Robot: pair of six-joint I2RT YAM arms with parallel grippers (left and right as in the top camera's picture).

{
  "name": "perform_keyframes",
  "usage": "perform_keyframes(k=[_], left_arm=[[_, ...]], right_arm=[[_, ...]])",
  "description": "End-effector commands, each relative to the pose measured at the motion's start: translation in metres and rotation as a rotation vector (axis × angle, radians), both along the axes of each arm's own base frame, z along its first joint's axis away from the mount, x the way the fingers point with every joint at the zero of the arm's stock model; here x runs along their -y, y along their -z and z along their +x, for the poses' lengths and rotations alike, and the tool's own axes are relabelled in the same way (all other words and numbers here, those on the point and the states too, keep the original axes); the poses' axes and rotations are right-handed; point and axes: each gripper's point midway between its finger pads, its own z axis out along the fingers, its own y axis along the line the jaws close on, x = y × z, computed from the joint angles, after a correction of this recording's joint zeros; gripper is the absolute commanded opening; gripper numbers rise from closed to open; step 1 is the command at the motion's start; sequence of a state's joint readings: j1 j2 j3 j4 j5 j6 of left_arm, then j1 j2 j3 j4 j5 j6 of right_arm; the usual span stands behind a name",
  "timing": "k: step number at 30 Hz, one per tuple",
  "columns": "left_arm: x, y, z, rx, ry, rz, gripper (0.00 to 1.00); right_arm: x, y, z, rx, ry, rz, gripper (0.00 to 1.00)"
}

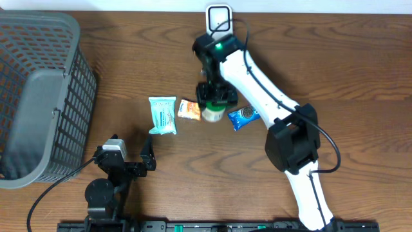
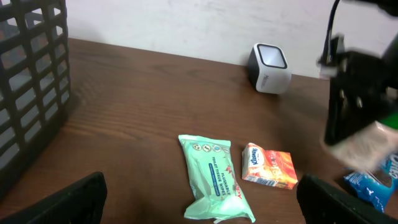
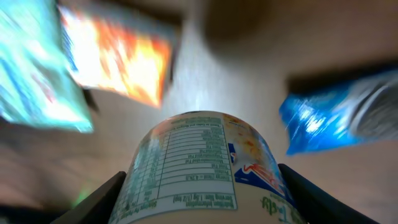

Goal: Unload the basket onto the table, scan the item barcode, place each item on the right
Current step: 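Raise the bottle up to the white scanner with the right gripper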

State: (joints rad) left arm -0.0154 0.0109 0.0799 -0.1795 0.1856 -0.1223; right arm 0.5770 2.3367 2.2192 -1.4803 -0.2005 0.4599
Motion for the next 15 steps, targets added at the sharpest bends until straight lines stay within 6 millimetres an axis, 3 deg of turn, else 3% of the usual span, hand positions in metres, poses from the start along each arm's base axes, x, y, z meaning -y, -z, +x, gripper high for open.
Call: perform_keyframes(k=[1,7,11,15], left_arm=[[0.002,0.012,-0.002,-0.035,0.017,0.017,0.98],[0.002,0.012,-0.002,-0.035,0.017,0.017,0.98],[0.002,0.012,-0.002,-0.035,0.017,0.017,0.98],[0.002,0.012,-0.002,-0.035,0.017,0.017,0.98]], right_arm=[[0.016,-0.025,0.049,0.192,0.045,-0.011,0.33],[0.030,-0.046,0.131,0.556,0.126,-0.092,0.39],[0.032,-0.065,0.168,0.742,0.179,-0.118,0.39],[0.019,-0.091,0.199,0.910,0.133,-0.075,0.41]])
